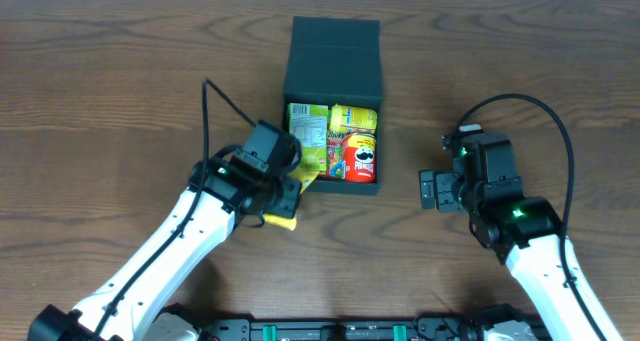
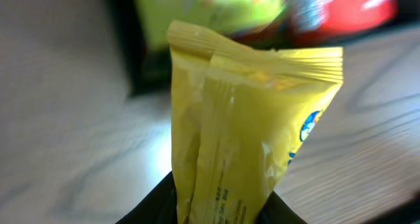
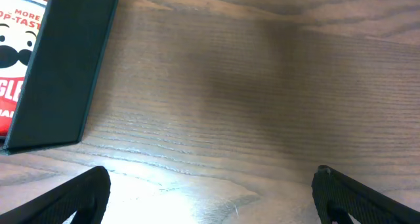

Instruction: Pack container

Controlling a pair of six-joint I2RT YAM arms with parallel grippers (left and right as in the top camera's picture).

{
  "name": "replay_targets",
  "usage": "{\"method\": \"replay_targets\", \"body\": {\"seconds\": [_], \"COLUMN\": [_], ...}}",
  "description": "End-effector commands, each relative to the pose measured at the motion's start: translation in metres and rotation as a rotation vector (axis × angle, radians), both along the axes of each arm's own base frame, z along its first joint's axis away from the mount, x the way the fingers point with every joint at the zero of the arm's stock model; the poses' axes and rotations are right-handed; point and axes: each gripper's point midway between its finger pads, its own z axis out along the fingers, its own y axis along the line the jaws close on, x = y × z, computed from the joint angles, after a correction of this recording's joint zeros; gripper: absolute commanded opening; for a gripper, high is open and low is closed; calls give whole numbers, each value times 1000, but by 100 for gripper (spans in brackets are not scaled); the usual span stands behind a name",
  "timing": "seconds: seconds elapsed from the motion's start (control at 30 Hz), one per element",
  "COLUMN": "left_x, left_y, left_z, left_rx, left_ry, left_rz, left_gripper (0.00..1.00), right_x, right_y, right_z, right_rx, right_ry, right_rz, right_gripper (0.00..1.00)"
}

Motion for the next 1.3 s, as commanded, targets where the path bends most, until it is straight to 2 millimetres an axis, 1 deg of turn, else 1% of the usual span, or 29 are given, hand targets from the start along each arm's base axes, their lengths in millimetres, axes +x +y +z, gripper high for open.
{"method": "replay_targets", "body": {"seconds": [0.0,0.07,0.13,0.2,0.23,0.27,0.37,0.43,0.53,0.63,0.7,0.77,0.87,0.93,0.97,1.0,1.03,1.13,1.27], "left_x": [9,17,24,30,33,35,40,39,29,17,9,1,-10,-11,-11,-10,-9,1,9], "left_y": [-17,-22,-28,-36,-40,-44,-54,-58,-53,-35,-20,-6,0,0,0,0,0,1,-4], "left_z": [20,25,30,37,40,43,50,51,44,28,18,10,5,4,3,3,2,5,9], "left_rx": [-104,-134,-165,-201,-214,-225,-253,-258,-225,-106,-1,90,141,163,169,177,183,207,191], "left_ry": [-37,-66,-93,-128,-149,-168,-209,-213,-172,-141,-139,-130,-118,-133,-139,-150,-159,-203,-241], "left_rz": [7,24,30,16,9,2,-17,-27,-37,-76,-140,-214,-339,-403,-427,-458,-475,-466,-443], "left_gripper": [33,36,37,35,31,29,28,28,24,25,31,41,61,68,74,98,95,96,95], "right_x": [0,0,0,0,0,0,0,0,0,0,0,0,0,0,0,0,0,0,0], "right_y": [-3,-3,-3,-3,-3,-3,-3,-3,-3,-3,-3,-3,-3,-3,-3,-3,-3,-3,-3], "right_z": [-1,-1,-1,-1,-1,-1,-1,-1,-1,-1,-1,-1,-1,-1,-1,-1,-1,-1,-1], "right_rx": [-14,-14,-13,-13,-14,-14,-14,-14,-14,-14,-13,-13,-14,-13,-13,-14,-14,-13,-14], "right_ry": [1,1,1,1,1,1,1,1,1,1,1,1,1,1,1,1,1,1,1], "right_rz": [-4,-4,-4,-4,-4,-4,-4,-4,-4,-4,-4,-4,-4,-4,-4,-4,-4,-4,-4], "right_gripper": [99,99,99,99,99,99,99,99,99,99,99,99,99,99,99,99,99,99,99]}}
